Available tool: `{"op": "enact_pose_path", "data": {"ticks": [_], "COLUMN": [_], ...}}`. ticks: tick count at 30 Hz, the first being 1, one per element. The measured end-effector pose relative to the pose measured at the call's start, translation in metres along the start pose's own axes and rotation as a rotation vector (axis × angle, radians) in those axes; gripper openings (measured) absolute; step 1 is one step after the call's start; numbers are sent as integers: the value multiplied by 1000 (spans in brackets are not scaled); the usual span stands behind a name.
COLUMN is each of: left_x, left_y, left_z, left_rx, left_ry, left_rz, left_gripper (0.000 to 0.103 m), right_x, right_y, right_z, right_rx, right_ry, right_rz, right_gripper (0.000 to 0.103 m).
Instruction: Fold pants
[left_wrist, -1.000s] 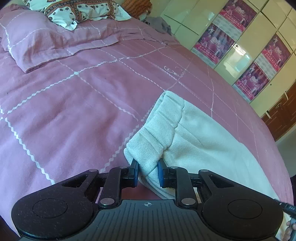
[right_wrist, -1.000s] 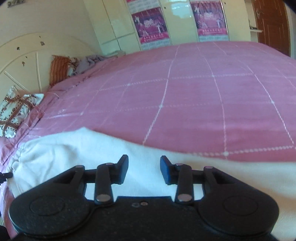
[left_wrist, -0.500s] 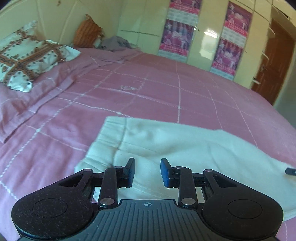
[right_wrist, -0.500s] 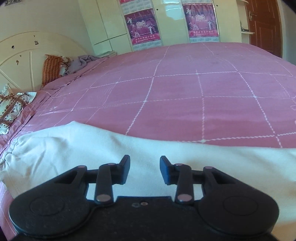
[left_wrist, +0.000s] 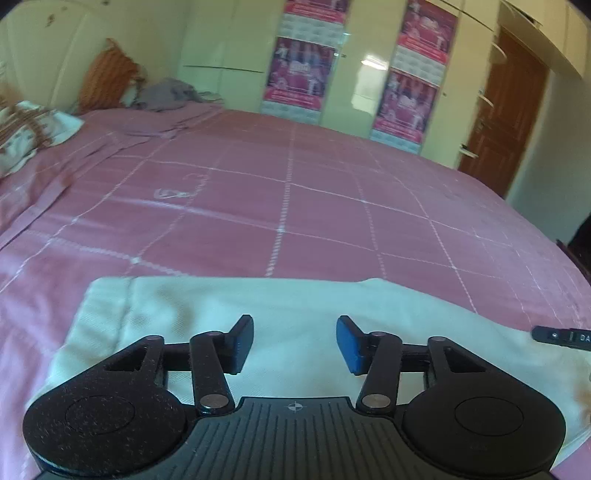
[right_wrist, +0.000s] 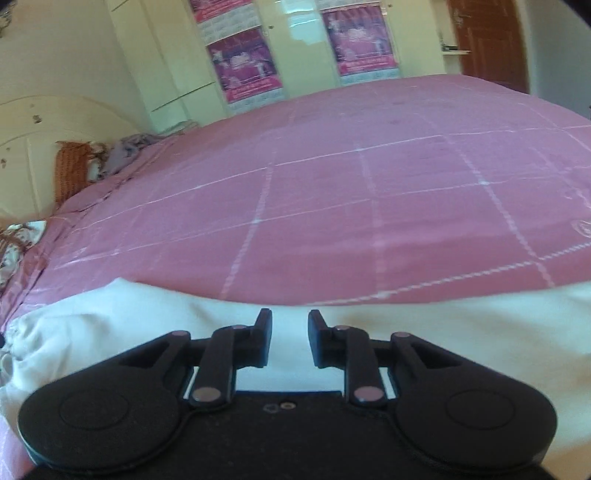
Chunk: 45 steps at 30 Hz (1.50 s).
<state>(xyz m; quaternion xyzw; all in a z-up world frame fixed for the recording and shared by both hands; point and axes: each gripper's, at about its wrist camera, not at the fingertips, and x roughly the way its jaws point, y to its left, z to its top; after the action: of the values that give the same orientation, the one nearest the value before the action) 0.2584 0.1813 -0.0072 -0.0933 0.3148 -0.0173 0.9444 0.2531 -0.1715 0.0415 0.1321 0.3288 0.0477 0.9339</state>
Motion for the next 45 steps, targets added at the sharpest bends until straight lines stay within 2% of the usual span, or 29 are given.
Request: {"op": "enact_pose_path", "data": {"ticks": [2, 4, 6, 7, 8, 9, 10, 11, 13, 14, 15, 16, 18, 20, 22, 24, 27, 30, 32, 34, 35, 36, 37, 39, 40, 42, 43, 44, 45], "left_x": [34, 67, 102, 104, 98, 89, 82, 82, 95, 104, 117, 123, 114, 96, 77, 60, 36, 13, -7, -26, -34, -43, -49, -46, -42, -38, -37, -35, -34], "left_y": [-22, -35, -36, -35, -38, -43, -47, -51, -58, -58, -58, -56, -49, -40, -27, -12, 5, 21, 24, 23, 23, 21, 20, 17, 15, 16, 17, 18, 17], "left_z": [9, 12, 5, 5, 12, 17, 21, 24, 27, 23, 16, 7, 4, 2, -7, -14, -28, -44, -51, -58, -57, -60, -63, -72, -78, -81, -80, -79, -78], "left_rx": [29, 37, 44, 28, 32, 45, 56, 59, 50, 51, 70, 86, 60, 53, 57, 63, 91, 93, 92, 78, 68, 55, 46, 53, 69, 63, 46, 38, 43], "left_ry": [38, 97, 205, 199, 197, 156, 102, 82, 104, 120, 177, 197, 176, 180, 171, 179, 193, 172, 151, 120, 89, 66, 61, 105, 123, 125, 131, 137, 142], "left_rz": [-42, -65, -5, -5, -2, -18, -43, -66, -86, -81, -46, -39, -63, -62, -73, -50, 14, 35, 64, 69, 65, 58, 47, 54, 69, 76, 74, 72, 72], "left_gripper": [54, 55, 56, 56, 56, 56, 56, 56, 57, 58, 58, 58, 59, 59, 59, 59, 59, 59, 59, 59, 59, 59, 59, 59, 59, 61, 61, 62, 62], "right_x": [23, 47, 82, 101, 107, 107, 101, 95, 104, 115, 128, 145, 152, 139, 117, 90, 37, -13, -45, -74, -97, -116, -131, -158, -165, -159, -152, -147, -151], "right_y": [32, 57, 72, 74, 75, 79, 86, 93, 110, 117, 122, 125, 121, 111, 94, 65, 9, -70, -131, -174, -190, -195, -193, -177, -167, -151, -148, -151, -163], "right_z": [4, 7, 10, 10, 12, 19, 25, 27, 30, 29, 27, 22, 19, 21, 17, 9, 2, -3, -4, -4, -7, -10, -15, -31, -41, -56, -62, -67, -72], "right_rx": [-32, -61, -68, -76, -75, -69, -66, -73, -78, -64, -40, -25, -11, 3, -41, -62, -91, -64, 40, 144, 234, 274, 275, 220, 199, 156, 119, 119, 186], "right_ry": [22, 37, 104, 162, 162, 159, 126, 72, 51, 77, 116, 167, 169, 189, 179, 187, 149, 105, 63, 25, -17, -60, -92, -138, -143, -86, -39, -9, -37], "right_rz": [83, 114, 115, 61, 40, 25, 42, 80, 128, 159, 191, 195, 183, 188, 144, 122, 2, -191, -300, -372, -363, -337, -316, -239, -178, -81, -106, -196, -249], "right_gripper": [22, 22, 20, 16, 14, 16, 22, 23, 23, 23, 22, 20, 14, 15, 16, 16, 20, 18, 16, 13, 26, 29, 28, 29, 29, 26, 26, 21, 19]}}
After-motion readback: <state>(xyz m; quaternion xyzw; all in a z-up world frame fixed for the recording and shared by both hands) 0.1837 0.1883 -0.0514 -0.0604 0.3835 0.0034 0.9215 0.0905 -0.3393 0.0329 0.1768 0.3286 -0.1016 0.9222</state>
